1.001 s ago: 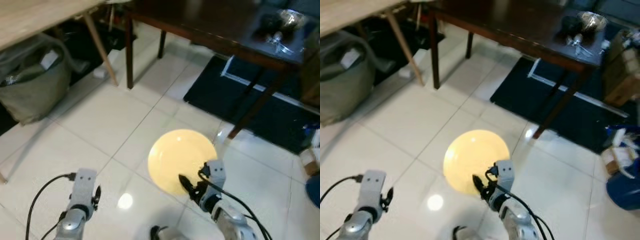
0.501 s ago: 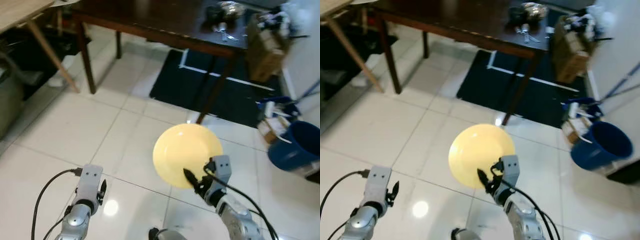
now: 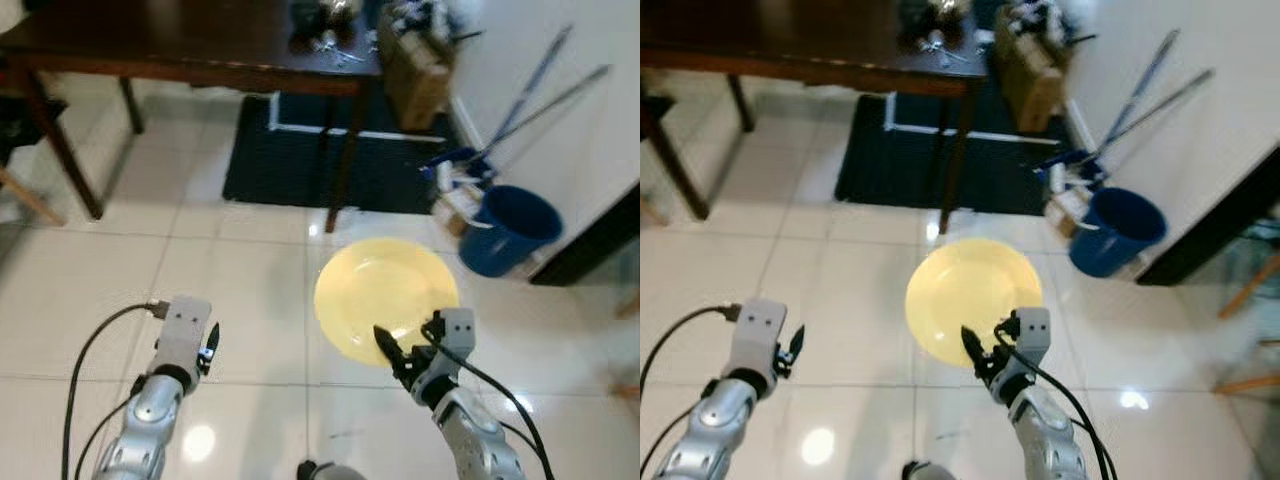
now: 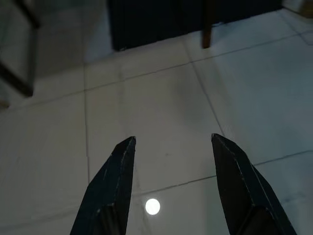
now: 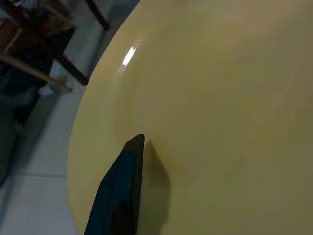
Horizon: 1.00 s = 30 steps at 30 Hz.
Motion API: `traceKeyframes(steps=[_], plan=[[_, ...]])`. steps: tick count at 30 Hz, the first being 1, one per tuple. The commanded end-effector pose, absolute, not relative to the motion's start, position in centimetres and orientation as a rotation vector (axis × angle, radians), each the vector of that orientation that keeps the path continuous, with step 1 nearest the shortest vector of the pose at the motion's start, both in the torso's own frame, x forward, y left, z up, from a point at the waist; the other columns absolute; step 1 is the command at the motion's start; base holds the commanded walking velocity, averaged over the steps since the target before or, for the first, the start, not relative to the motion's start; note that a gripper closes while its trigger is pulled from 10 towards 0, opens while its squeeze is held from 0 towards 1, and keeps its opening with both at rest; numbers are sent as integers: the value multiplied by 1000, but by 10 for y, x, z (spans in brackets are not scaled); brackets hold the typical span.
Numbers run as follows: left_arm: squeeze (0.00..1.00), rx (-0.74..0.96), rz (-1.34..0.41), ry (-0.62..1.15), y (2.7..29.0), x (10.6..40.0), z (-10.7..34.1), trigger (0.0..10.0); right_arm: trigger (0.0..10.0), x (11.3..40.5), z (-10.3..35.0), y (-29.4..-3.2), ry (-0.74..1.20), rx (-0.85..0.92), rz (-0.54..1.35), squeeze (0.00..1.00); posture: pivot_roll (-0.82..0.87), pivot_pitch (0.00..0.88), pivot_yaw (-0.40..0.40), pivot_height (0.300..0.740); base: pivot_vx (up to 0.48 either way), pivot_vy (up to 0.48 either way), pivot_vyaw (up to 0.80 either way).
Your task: Setting the table
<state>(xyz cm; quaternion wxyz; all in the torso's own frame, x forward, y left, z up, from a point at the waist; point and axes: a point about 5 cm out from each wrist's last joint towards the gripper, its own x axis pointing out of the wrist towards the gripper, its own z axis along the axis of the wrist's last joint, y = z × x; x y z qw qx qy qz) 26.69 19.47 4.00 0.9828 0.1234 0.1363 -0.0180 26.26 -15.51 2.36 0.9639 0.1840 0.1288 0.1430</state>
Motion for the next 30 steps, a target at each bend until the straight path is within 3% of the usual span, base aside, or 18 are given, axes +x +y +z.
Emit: traceKeyframes(steps=[1,8,15,30], plan=[[0,241,-60,252,189,269,44,10000,10000,264,27,-162,240,380,262,0,-135,47,22,740,0,0,-788],[0,235,-35,137,184,284,67,10000,10000,278,58,-163,123,423,287,0,-144,45,23,740,0,0,-343],[0,285,-4,64,178,292,80,10000,10000,286,78,-155,59,447,341,0,-149,39,25,740,459,0,0],[0,298,-22,51,170,292,80,10000,10000,281,76,-158,78,465,331,0,-154,42,33,740,480,0,0]])
